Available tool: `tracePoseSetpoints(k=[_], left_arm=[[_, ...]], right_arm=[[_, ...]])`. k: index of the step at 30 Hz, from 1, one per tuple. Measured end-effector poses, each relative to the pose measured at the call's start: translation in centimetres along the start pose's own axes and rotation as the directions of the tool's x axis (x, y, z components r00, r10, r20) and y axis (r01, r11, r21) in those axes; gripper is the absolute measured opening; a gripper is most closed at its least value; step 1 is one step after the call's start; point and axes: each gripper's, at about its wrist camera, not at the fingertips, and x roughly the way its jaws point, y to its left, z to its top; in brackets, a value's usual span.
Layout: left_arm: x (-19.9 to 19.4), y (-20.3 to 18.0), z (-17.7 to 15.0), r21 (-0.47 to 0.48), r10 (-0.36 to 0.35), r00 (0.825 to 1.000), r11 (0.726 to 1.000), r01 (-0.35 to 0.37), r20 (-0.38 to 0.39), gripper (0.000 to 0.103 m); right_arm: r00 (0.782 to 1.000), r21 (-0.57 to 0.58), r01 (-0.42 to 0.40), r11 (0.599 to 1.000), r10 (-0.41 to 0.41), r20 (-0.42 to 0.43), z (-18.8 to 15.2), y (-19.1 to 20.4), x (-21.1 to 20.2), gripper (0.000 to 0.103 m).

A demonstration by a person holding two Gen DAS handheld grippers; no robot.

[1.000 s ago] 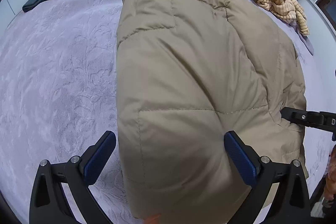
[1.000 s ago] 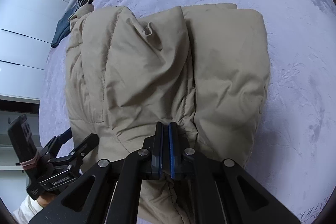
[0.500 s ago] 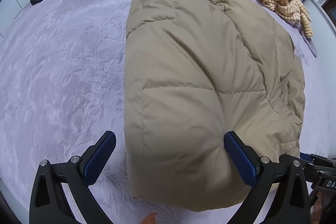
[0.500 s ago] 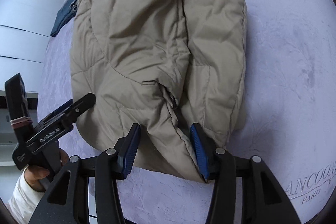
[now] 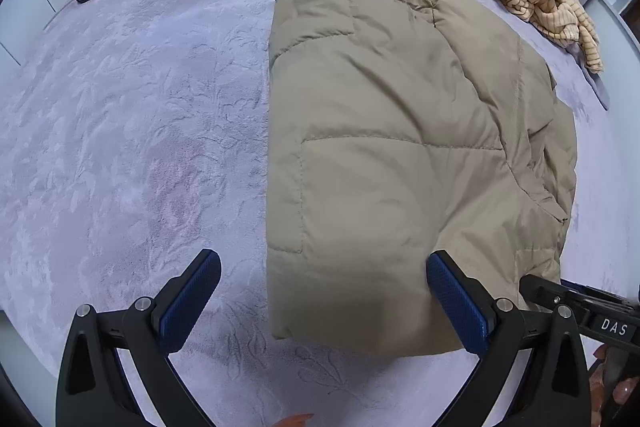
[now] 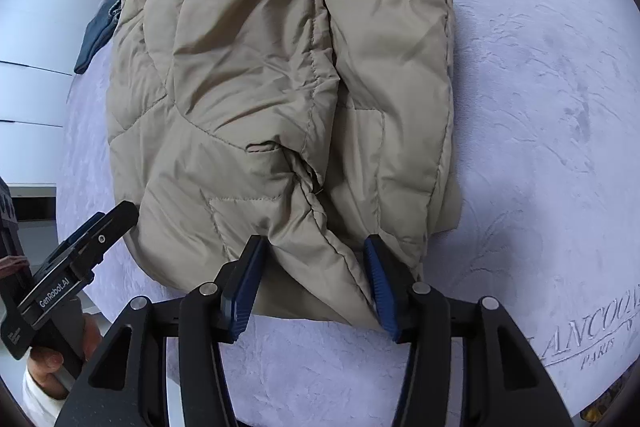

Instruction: Fold large clothes

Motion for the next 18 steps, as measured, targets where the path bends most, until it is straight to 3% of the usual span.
tracePoseSetpoints(k=[7,12,18], left_arm=[[-1.1,0.5,-1.2,0.0,-0.008,1.0,1.0,0.008,-0.012,0.103],[-1.9,0.8,-1.8,-0.012,-0.054,0.999,0.998,0.054,-0.01,0.103],[-2.1,0.1,-2.1,0.039,-0.002,1.0,0.999,0.003,-0.008,0.103]], right_arm=[[1.0,-0.005,0.018,1.0,-0.018,-0.004,-0.6,1.7,-1.1,0.063],[1.0,-0.002,0.016,1.0,-0.016,0.017,-1.4,2.3,-2.0,0.066],[0.999,0.023,0.031,0.999,-0.032,0.036,-1.8,2.2,-1.9,0.067]])
